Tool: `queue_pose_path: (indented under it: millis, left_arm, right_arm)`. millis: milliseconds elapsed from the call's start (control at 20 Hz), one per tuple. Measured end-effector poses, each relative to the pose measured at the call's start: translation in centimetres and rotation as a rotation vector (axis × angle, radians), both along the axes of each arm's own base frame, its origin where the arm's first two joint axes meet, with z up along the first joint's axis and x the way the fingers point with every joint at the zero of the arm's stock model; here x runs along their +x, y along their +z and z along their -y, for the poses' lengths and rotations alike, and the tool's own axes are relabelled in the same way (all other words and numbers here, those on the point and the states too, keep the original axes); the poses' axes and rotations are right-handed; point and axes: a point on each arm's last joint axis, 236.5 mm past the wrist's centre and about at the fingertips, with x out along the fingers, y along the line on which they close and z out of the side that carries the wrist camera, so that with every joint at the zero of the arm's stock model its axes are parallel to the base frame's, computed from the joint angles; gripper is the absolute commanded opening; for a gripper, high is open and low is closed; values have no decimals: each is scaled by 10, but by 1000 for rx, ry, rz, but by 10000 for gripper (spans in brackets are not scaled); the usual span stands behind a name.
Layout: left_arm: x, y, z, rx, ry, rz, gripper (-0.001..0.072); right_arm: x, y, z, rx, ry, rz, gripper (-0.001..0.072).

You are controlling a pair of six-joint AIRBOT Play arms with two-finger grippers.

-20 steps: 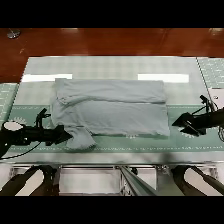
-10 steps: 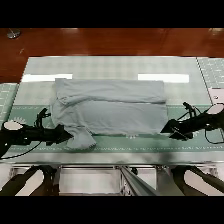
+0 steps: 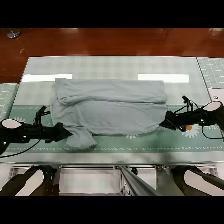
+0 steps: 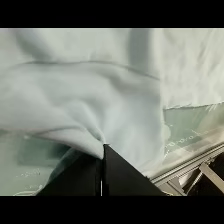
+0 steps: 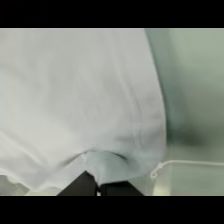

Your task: Fold the shirts.

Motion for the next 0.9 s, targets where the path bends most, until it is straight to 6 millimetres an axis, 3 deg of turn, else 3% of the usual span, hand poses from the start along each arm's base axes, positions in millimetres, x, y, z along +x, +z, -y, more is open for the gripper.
queue_pose_path:
  millis: [400, 650, 900]
  left_arm:
    - [81, 53, -28, 61, 20, 195, 19]
    - [164, 70, -43, 100, 50, 269, 18]
    - [252, 76, -54, 103, 101, 301, 18]
  right_arm:
    - [67, 59, 21, -47, 64, 188, 23]
    - [123, 76, 15, -48, 102, 262, 23]
    - [175, 71, 16, -38, 78, 267, 23]
